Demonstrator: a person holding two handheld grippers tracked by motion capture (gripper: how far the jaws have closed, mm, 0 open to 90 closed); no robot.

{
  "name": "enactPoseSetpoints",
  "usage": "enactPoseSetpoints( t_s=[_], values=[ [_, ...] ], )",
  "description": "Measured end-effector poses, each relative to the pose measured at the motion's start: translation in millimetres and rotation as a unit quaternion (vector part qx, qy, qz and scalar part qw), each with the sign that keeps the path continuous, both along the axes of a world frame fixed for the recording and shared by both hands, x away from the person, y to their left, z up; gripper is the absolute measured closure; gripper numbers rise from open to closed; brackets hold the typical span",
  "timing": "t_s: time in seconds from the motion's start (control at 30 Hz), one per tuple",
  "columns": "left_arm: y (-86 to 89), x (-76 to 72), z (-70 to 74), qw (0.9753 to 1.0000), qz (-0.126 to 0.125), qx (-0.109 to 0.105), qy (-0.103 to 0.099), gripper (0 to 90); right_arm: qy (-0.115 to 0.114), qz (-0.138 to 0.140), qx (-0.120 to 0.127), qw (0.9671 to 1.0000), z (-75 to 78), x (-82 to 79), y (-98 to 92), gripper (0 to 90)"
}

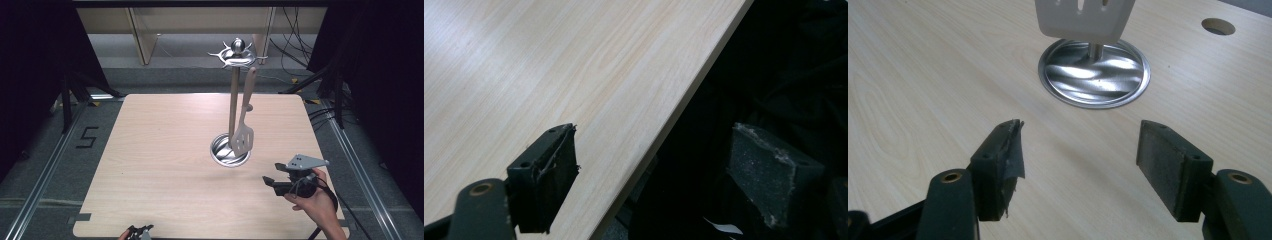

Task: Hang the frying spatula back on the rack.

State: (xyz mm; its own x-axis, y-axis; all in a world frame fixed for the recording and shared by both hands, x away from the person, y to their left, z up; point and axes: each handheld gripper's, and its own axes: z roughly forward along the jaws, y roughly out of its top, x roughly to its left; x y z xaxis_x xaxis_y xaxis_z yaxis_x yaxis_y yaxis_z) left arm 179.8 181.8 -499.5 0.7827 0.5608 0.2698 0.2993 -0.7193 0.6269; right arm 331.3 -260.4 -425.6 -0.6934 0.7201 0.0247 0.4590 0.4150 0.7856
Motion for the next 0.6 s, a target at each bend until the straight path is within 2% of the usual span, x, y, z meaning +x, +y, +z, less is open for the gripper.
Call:
enactPoseSetpoints(
  t_s=[0.03, 0.07, 0.13, 0.17, 0.2, 0.27, 0.3, 0.33, 0.43, 0.47, 0.53, 0.6],
  values=[
    [0.3, 0.2, 0.9, 1.0000, -0.001, 0.001, 0.000, 19.0, 0.003, -0.004, 0.002, 1.0000, -0.8, -1.4, 0.4, 35.5],
    [0.0, 0.8, 0.7, 1.0000, -0.003, -0.001, 0.002, 19.0, -0.006, -0.007, 0.004, 0.9999, -2.2, -1.6, 0.2, 35.2],
    [0.4, 0.1, 1.5, 1.0000, -0.002, -0.001, 0.000, 19.0, 0.000, 0.000, 0.008, 1.0000, -3.4, -2.4, -0.8, 34.5],
    [0.6, 0.0, 1.4, 1.0000, -0.002, 0.000, -0.002, 19.0, -0.007, -0.002, 0.011, 0.9999, -5.1, -3.1, -0.3, 34.0],
    [0.7, 0.7, 0.0, 1.0000, -0.004, -0.003, 0.005, 19.0, 0.001, -0.004, 0.015, 0.9999, -5.6, -5.0, 0.3, 33.5],
    [0.8, 0.6, -0.1, 1.0000, -0.001, -0.003, 0.002, 19.0, 0.011, -0.004, 0.021, 0.9997, -6.9, -7.6, 0.7, 32.9],
    [0.8, 0.6, -0.1, 1.0000, -0.001, -0.003, 0.002, 19.0, -0.008, 0.005, 0.013, 0.9999, -8.4, -5.7, -0.8, 32.7],
    [0.4, 0.7, 0.0, 1.0000, -0.002, 0.001, -0.001, 19.0, 0.004, -0.002, 0.023, 0.9997, -9.5, -7.9, 0.7, 32.4],
    [0.9, -0.3, 1.4, 1.0000, -0.002, 0.000, -0.002, 19.0, 0.008, 0.000, 0.024, 0.9997, -12.2, -9.6, 0.5, 31.7],
    [0.7, -0.4, 1.0, 1.0000, -0.002, -0.001, -0.001, 19.0, -0.001, 0.004, 0.019, 0.9998, -13.4, -8.5, -0.9, 31.6],
    [0.5, -0.7, 0.8, 1.0000, -0.002, -0.004, -0.001, 19.0, 0.007, 0.000, 0.028, 0.9996, -15.8, -11.6, 0.1, 31.3],
    [0.1, -0.5, 0.2, 1.0000, 0.002, 0.002, -0.008, 19.0, 0.003, 0.002, 0.028, 0.9996, -18.9, -11.6, -1.6, 30.4]
  ],
)
